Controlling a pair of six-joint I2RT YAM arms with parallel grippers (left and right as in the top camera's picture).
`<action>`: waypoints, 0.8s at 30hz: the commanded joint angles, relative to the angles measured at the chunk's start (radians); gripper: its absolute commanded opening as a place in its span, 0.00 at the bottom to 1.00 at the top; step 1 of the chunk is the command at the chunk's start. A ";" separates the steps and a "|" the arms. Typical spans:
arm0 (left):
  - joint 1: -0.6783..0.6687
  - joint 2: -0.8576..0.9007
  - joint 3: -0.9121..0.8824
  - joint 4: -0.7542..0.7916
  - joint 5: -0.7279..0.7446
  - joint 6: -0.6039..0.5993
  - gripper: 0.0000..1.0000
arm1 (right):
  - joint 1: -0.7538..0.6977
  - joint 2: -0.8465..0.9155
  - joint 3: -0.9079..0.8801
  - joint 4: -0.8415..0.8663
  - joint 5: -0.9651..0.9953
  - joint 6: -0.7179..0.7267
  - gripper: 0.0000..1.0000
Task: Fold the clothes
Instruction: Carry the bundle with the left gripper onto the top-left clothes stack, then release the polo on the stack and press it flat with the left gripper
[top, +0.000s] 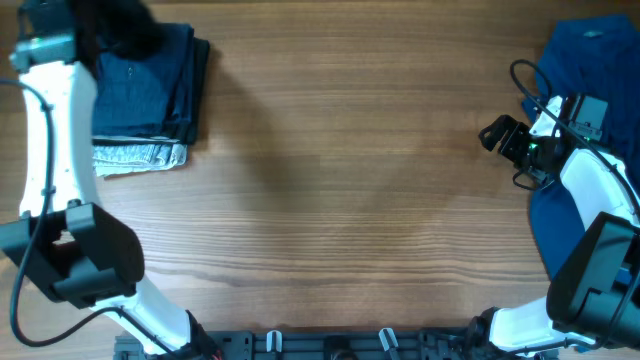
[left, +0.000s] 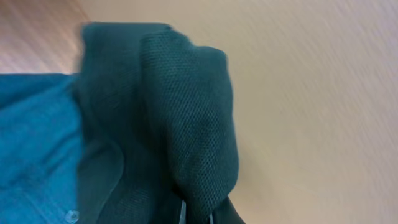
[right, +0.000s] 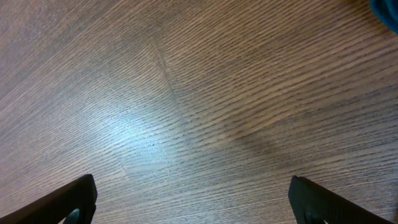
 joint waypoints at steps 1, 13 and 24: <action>0.060 0.037 0.011 0.010 0.081 -0.057 0.04 | 0.002 -0.017 0.010 0.003 0.013 -0.001 0.99; 0.119 0.121 0.011 0.216 0.367 -0.283 0.04 | 0.002 -0.017 0.010 0.003 0.013 -0.001 1.00; 0.116 0.159 0.010 -0.164 0.313 -0.089 0.04 | 0.002 -0.017 0.010 0.003 0.013 -0.001 0.99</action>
